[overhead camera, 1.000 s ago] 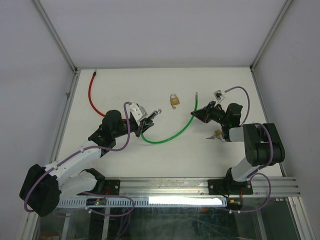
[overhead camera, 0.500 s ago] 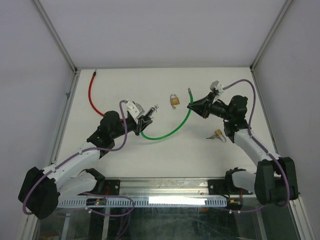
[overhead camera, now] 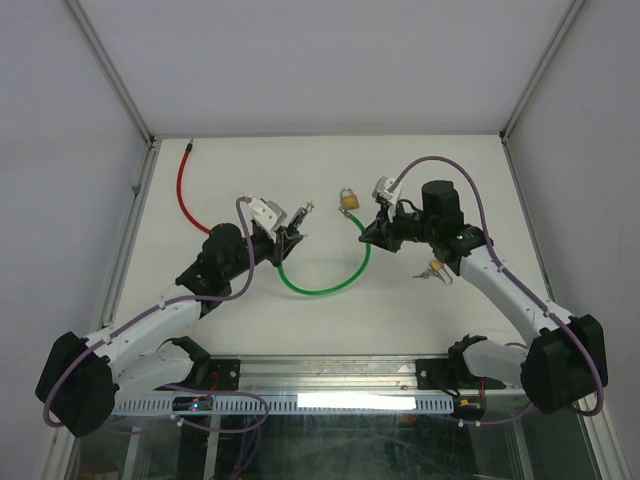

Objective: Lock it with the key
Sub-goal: Lock the lock.

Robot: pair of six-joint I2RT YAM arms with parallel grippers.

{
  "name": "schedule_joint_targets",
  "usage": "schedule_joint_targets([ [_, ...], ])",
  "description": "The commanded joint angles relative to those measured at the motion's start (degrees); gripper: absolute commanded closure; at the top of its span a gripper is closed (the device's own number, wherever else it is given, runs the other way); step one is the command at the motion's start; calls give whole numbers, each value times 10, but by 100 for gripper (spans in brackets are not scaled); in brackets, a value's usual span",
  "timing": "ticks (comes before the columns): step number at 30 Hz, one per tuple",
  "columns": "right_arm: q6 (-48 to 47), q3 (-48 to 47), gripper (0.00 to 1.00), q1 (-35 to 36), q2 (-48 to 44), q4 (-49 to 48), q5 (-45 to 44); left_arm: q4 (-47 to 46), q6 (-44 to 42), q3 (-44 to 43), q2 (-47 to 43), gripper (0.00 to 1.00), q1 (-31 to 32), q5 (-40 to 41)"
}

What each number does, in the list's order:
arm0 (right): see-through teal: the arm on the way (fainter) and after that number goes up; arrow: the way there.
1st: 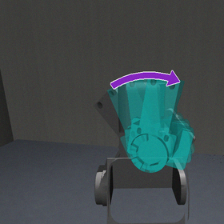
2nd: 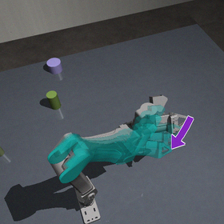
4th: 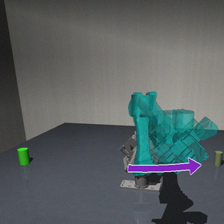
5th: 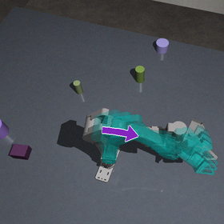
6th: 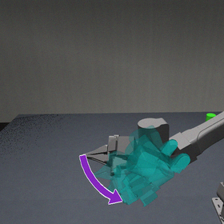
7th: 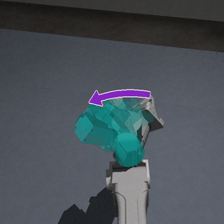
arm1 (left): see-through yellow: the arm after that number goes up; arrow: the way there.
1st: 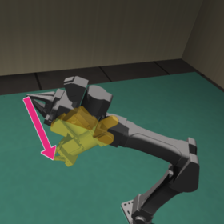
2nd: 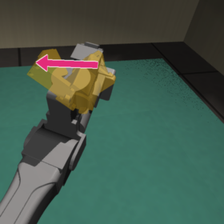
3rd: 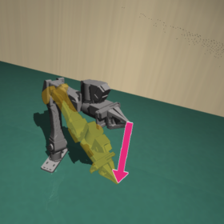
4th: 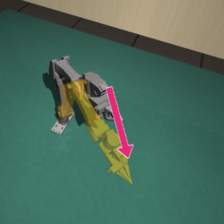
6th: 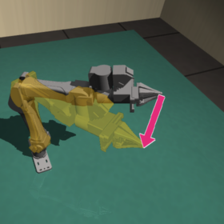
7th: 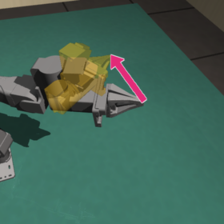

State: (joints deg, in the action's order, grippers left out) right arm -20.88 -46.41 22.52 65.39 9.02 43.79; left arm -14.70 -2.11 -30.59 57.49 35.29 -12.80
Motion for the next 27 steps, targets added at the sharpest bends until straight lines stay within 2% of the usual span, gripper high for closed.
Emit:
schedule_joint_targets([
  [1,44,-73,100,34,42,82,-41,-64,-4,-3,2,100,21,91],
  [11,98,-103,100,102,122,105,-56,-77,-48,-13,21,100,74,204],
  [27,147,-113,100,116,132,88,-9,-80,-101,-38,48,100,119,257],
])
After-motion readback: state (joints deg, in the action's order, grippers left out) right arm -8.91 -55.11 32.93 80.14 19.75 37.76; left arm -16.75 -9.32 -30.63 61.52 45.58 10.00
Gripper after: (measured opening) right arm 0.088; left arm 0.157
